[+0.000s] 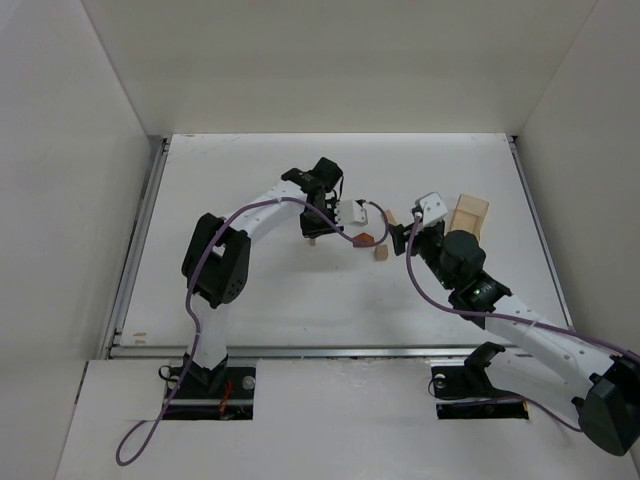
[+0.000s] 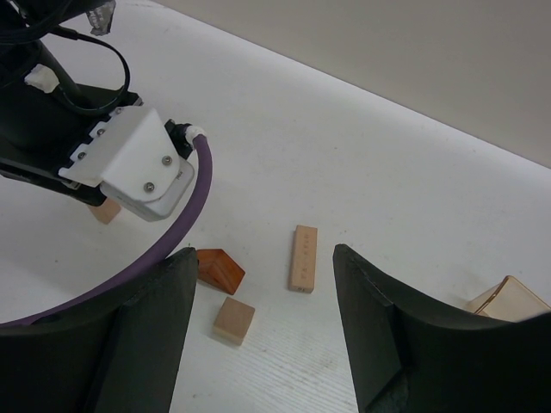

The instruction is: Build the wood block tower

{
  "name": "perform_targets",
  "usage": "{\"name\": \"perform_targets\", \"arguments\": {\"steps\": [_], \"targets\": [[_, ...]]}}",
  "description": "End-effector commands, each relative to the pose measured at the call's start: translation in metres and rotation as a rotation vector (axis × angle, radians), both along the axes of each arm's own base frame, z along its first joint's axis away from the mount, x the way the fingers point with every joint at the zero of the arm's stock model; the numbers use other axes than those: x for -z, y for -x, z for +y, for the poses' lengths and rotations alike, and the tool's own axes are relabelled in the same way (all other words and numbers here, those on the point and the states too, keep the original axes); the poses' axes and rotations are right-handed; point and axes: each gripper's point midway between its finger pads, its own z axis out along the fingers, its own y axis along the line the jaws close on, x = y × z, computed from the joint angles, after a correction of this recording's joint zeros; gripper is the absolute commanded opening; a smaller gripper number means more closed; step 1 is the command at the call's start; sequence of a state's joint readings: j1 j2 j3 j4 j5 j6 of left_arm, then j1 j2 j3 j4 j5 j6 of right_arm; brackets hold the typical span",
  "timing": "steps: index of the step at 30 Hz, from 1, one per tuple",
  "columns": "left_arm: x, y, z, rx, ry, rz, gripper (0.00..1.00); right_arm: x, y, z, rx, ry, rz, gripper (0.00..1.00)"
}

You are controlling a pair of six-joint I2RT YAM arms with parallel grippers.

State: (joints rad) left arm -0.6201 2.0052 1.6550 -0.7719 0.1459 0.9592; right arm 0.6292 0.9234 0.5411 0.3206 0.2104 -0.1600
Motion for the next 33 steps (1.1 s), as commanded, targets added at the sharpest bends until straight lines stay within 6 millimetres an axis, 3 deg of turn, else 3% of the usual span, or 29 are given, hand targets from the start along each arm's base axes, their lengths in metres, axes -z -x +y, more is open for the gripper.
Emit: {"name": "perform_targets", "arguments": {"steps": [1,7,15,16,17,18,25,33], "targets": [[-0.002,0.008,0.001,0.001,0.013,0.015,0.03,-0.012,0.0,0.002,-0.001,-0.031,-0.024,0.7],[0.0,0.011,0.003,-0.008,0.009,0.025,0.2,-0.012,0.0,0.002,-0.001,-0.031,-0.024,0.7],[-0.01,0.009,0.005,-0.023,0.008,0.002,0.3,-0.016,-0.002,0.004,-0.001,-0.039,-0.02,0.71],[-0.009,0.011,0.006,-0.023,0.002,0.011,0.31,-0.017,-0.004,0.005,-0.001,-0.039,-0.019,0.87],[-0.009,0.011,0.006,-0.023,0.001,0.011,0.31,-0.017,-0.004,0.005,-0.001,-0.039,-0.019,0.87],[-0.013,0.011,0.006,-0.023,0.007,0.003,0.33,-0.016,-0.003,0.005,0.0,-0.047,-0.015,1.0],[-0.017,0.01,0.007,-0.025,0.005,-0.009,0.45,-0.015,-0.006,0.007,0.0,-0.042,-0.008,1.0],[-0.035,0.004,0.001,-0.032,0.038,-0.033,0.45,-0.024,-0.008,0.006,0.024,-0.092,-0.008,1.0]]}}
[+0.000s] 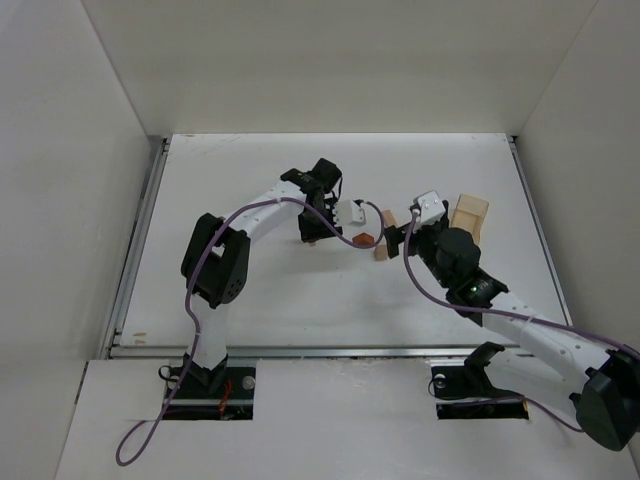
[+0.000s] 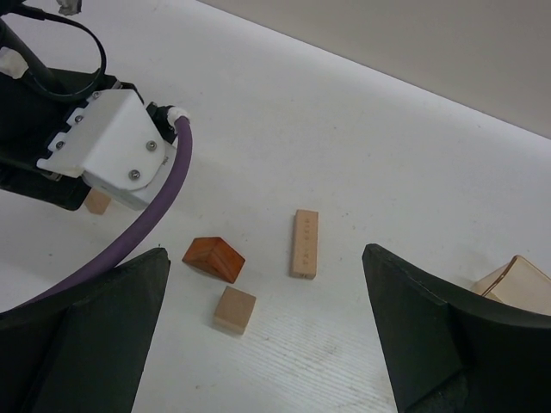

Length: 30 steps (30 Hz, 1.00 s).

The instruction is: Build the wood block tower

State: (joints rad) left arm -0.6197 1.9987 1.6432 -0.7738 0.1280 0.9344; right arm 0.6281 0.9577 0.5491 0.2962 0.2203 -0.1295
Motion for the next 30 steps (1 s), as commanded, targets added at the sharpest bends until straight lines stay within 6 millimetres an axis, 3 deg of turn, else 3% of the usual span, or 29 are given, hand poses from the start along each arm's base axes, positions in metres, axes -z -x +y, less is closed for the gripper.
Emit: {"name": "perform_targets", "arguments": {"steps": [1,12,18,23,30], "targets": [[-0.036,0.003,-0.005,0.0,0.058,-0.031,0.46,-0.042,-0.006,0.003,0.025,-0.095,-0.064,1.0],[-0.029,0.014,-0.007,-0.006,0.079,0.023,0.43,-0.05,-0.007,0.0,0.034,-0.101,-0.072,1.0],[-0.029,0.013,-0.007,-0.044,0.085,0.021,0.4,-0.043,-0.006,-0.001,0.035,-0.09,-0.057,1.0],[-0.024,0.012,-0.005,-0.06,0.073,0.013,0.26,-0.043,-0.006,-0.001,0.035,-0.09,-0.057,1.0],[-0.025,0.011,-0.009,-0.027,0.089,0.011,0.21,-0.043,-0.006,-0.001,0.035,-0.09,-0.057,1.0]]}}
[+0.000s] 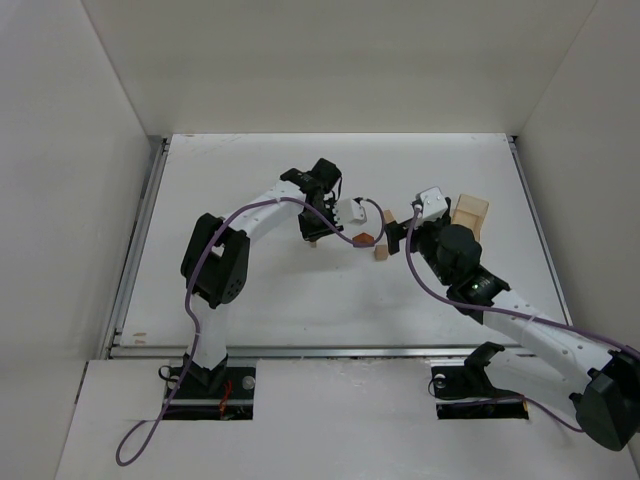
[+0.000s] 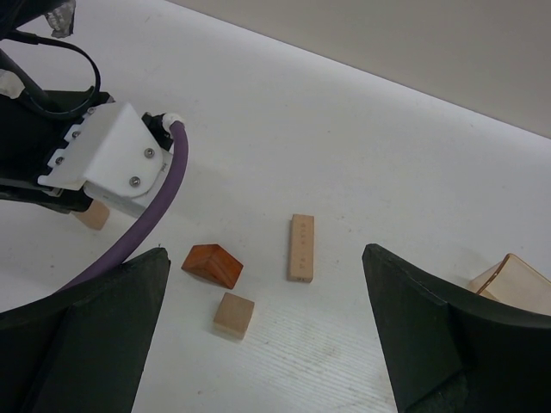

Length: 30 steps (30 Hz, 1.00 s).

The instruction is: Build the wood block tower

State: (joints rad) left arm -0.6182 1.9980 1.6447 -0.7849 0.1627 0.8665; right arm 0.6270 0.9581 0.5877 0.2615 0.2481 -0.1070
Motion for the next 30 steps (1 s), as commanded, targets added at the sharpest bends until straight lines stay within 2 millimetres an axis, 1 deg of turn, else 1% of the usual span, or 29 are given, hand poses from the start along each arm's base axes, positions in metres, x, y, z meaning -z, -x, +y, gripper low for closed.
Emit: {"name": "perform_targets", "arguments": {"steps": [1,3,4,5,6,9,10,13,14,15,16,17,18,19,21,22,23,27,30], "targets": [[-0.028,0.002,-0.008,0.039,0.065,-0.04,0.21,-0.033,-0.003,0.002,0.004,-0.068,-0.062,1.0],[-0.028,0.004,-0.012,0.075,0.084,-0.033,0.21,-0.03,-0.004,0.003,0.004,-0.063,-0.055,1.0],[-0.033,0.002,-0.014,0.085,0.092,-0.051,0.21,-0.03,-0.004,0.003,0.004,-0.063,-0.055,1.0],[-0.031,0.002,-0.016,0.101,0.103,-0.051,0.21,-0.025,-0.004,0.003,0.004,-0.058,-0.048,1.0],[-0.036,0.003,-0.018,0.134,0.116,-0.063,0.21,-0.025,-0.004,0.003,0.004,-0.058,-0.048,1.0],[-0.034,0.002,-0.02,0.181,0.117,-0.073,0.21,-0.025,-0.004,0.003,0.004,-0.058,-0.048,1.0],[-0.035,0.002,-0.024,0.204,0.119,-0.085,0.21,-0.025,-0.004,0.003,0.004,-0.058,-0.048,1.0],[-0.033,-0.003,-0.02,0.228,0.087,-0.115,0.21,-0.025,-0.004,0.002,0.004,-0.049,-0.051,1.0],[-0.03,-0.003,-0.017,0.235,0.073,-0.115,0.21,-0.025,-0.004,0.002,0.004,-0.049,-0.051,1.0],[-0.027,0.0,-0.019,0.263,0.056,-0.117,0.21,-0.025,-0.004,0.002,0.004,-0.049,-0.051,1.0],[-0.028,-0.002,-0.015,0.256,0.038,-0.127,0.21,-0.025,-0.004,0.002,0.004,-0.049,-0.051,1.0],[-0.024,0.0,-0.019,0.275,0.033,-0.122,0.21,-0.025,-0.004,0.002,0.004,-0.049,-0.051,1.0],[-0.021,0.001,-0.016,0.271,0.015,-0.121,0.21,-0.025,-0.004,0.002,0.004,-0.049,-0.051,1.0],[-0.021,0.003,-0.019,0.282,0.016,-0.121,0.21,-0.024,-0.002,0.001,0.004,-0.049,-0.051,1.0],[-0.021,0.003,-0.019,0.292,0.014,-0.124,0.23,-0.024,-0.002,0.001,0.004,-0.049,-0.051,1.0],[-0.018,0.007,-0.021,0.301,0.01,-0.116,0.23,-0.024,-0.002,0.001,0.004,-0.049,-0.051,1.0],[-0.014,0.008,-0.021,0.301,0.005,-0.108,0.23,-0.024,-0.002,0.001,0.004,-0.049,-0.051,1.0],[-0.014,0.008,-0.021,0.301,0.005,-0.108,0.25,-0.03,0.0,-0.001,0.004,-0.06,-0.066,1.0],[-0.014,0.009,-0.02,0.312,-0.001,-0.103,0.27,-0.03,0.0,-0.001,0.004,-0.06,-0.066,1.0]]}}
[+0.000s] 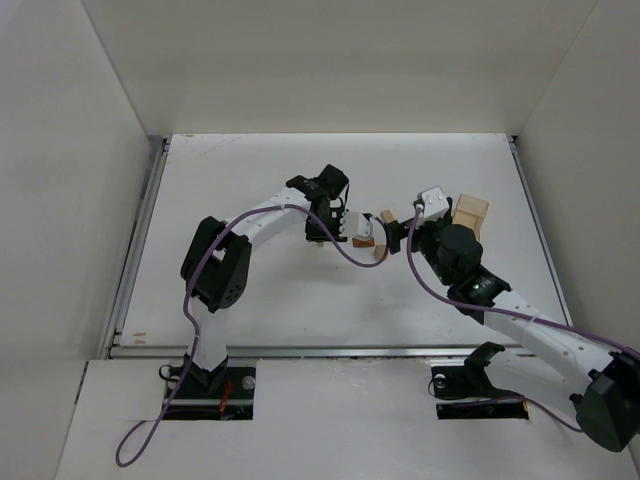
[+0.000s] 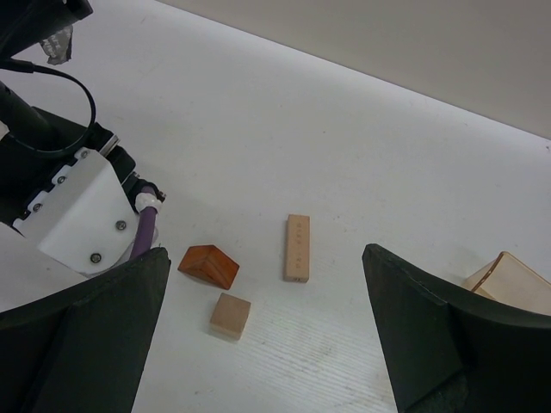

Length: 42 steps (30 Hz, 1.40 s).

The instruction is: Build the wood block tower

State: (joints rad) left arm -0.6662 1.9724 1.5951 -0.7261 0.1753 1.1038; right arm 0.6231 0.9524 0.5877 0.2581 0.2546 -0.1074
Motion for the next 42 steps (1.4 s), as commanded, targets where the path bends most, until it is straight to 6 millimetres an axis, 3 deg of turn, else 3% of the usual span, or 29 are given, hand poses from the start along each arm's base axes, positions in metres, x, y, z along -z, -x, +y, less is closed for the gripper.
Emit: {"name": "perform_targets", "arguments": {"steps": [1,6,15,17,22,34,42], "targets": [[-0.014,0.005,0.002,0.033,0.002,-0.02,0.3,-0.029,0.0,0.002,-0.007,-0.059,-0.064,1.0],[-0.009,0.009,0.002,0.029,-0.016,-0.006,0.39,-0.029,0.0,0.002,-0.007,-0.059,-0.064,1.0],[-0.015,0.007,0.002,-0.005,-0.012,-0.012,0.45,-0.029,0.0,0.002,-0.007,-0.059,-0.064,1.0],[-0.018,0.006,-0.002,-0.002,0.001,-0.015,0.52,-0.029,0.0,0.002,-0.007,-0.059,-0.064,1.0],[-0.021,0.007,-0.003,-0.017,0.013,-0.004,0.52,-0.024,0.001,0.002,-0.007,-0.054,-0.056,1.0],[-0.019,0.015,-0.006,-0.061,0.039,0.04,0.41,-0.021,0.003,0.001,-0.007,-0.048,-0.049,1.0],[-0.016,0.012,-0.006,-0.074,0.033,0.037,0.41,-0.021,0.003,0.001,-0.007,-0.048,-0.049,1.0]]}}
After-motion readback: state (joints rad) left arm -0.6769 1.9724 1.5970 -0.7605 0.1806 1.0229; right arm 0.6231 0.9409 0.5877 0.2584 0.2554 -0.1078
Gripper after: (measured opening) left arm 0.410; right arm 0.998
